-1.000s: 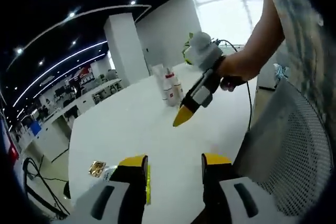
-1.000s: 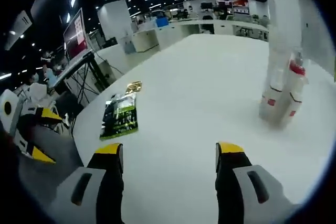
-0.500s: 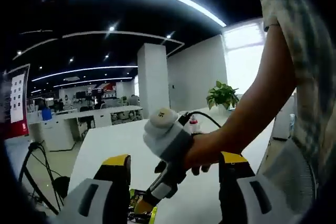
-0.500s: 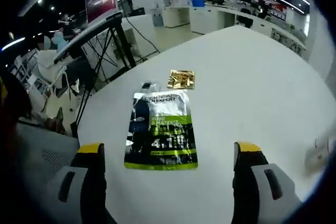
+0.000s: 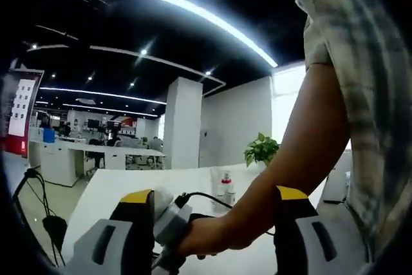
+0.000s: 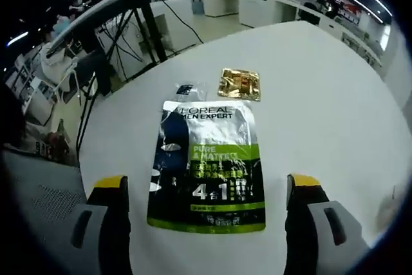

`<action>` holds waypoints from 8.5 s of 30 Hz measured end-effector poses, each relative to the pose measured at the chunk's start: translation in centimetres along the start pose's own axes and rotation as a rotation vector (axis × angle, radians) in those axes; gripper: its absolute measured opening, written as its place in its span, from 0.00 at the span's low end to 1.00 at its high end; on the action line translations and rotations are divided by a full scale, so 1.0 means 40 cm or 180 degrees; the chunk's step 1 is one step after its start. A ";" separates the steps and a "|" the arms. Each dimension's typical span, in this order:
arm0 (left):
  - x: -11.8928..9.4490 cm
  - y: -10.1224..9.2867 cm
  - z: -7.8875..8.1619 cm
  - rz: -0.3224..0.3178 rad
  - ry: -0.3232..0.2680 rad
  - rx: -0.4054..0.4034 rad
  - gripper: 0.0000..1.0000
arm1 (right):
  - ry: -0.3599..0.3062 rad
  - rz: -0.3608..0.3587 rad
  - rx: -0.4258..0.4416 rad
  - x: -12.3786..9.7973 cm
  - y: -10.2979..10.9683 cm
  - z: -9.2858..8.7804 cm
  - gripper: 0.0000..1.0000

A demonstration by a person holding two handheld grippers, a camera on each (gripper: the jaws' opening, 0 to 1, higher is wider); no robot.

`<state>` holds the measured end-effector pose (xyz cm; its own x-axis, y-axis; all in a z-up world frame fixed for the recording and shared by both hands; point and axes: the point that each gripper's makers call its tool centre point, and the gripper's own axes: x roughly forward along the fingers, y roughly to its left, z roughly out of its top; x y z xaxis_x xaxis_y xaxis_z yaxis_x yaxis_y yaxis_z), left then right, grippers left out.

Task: Arrange the skincare products in the storage area until every visible bottle or jar stands upright without overlapping.

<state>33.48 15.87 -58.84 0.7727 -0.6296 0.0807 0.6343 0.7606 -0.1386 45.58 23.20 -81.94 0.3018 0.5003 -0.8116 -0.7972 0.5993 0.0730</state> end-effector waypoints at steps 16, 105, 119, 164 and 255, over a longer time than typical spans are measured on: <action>0.005 0.020 0.027 0.0066 -0.0194 -0.0500 0.97 | 0.0068 0.0147 -0.0623 0.038 0.045 0.010 0.91; 0.003 -0.028 -0.137 -0.0421 0.1124 -0.2338 0.15 | -0.1951 0.0141 -0.0132 -0.542 0.173 -0.094 0.20; 0.021 0.022 -0.095 -0.0452 0.0900 -0.2348 0.14 | -0.2149 -0.0111 -0.0012 -0.558 0.141 -0.074 0.51; -0.044 -0.025 -0.029 -0.1163 0.0597 -0.2931 0.17 | -0.1875 0.2532 0.2105 -0.607 0.268 -0.065 0.32; -0.003 -0.001 -0.022 -0.1215 0.0319 -0.3306 0.03 | -0.1686 0.2720 0.2116 -0.629 0.164 0.052 0.05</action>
<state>33.35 15.76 -59.73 0.4958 -0.8399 0.2208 0.4638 0.0412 -0.8850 33.83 15.85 -59.82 0.1092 0.9936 -0.0282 -0.4661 0.0762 0.8814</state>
